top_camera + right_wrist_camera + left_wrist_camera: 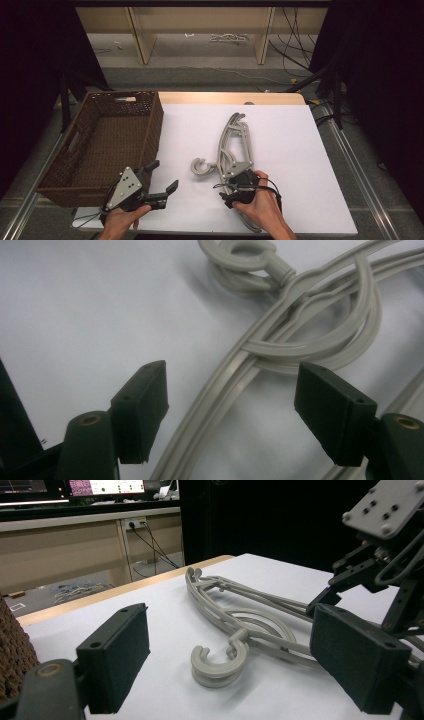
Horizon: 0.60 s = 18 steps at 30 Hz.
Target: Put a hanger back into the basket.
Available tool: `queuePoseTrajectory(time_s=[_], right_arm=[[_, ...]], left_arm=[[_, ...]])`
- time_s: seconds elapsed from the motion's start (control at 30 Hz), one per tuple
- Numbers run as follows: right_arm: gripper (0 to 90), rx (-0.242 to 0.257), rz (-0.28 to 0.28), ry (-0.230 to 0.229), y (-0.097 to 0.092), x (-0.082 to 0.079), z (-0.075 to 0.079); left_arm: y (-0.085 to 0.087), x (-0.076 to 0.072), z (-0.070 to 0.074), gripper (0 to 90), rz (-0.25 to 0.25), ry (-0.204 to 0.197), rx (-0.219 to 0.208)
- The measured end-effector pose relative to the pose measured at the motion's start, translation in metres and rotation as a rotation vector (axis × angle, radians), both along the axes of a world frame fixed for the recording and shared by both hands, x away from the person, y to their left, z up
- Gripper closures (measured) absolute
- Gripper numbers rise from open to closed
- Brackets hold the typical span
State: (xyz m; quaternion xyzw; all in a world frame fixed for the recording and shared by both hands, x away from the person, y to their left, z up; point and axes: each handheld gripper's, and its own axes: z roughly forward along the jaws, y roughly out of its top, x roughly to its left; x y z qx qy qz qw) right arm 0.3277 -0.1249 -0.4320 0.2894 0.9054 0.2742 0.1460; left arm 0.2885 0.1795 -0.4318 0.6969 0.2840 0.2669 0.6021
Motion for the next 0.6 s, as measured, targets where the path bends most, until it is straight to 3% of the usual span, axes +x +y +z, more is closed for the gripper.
queuePoseTrajectory(time_s=[0.1,0.13,0.3,0.47,0.57,0.6], right_arm=[[30.5,-0.047,-0.008,0.052,0.008,0.004,-0.003],[30.6,-0.051,0.002,0.040,0.009,0.006,-0.004],[33.9,-0.137,-0.023,0.089,0.020,0.010,-0.010],[36.8,-0.170,-0.042,0.103,0.024,0.013,-0.014],[40.1,-0.188,-0.037,0.121,0.028,0.016,-0.016],[41.5,-0.199,-0.036,0.106,0.028,0.017,-0.017]], left_arm=[[0.000,0.000,0.000,16.0,0.002,-0.002,-0.001],[0.000,0.000,0.000,16.0,0.001,-0.002,-0.002],[-0.001,0.000,0.000,16.1,-0.004,-0.001,0.000],[-0.002,0.000,0.000,16.2,-0.011,-0.002,0.011],[-0.003,0.000,-0.001,16.2,-0.018,-0.001,-0.003],[-0.003,0.000,-0.001,16.2,-0.020,0.000,-0.003]])
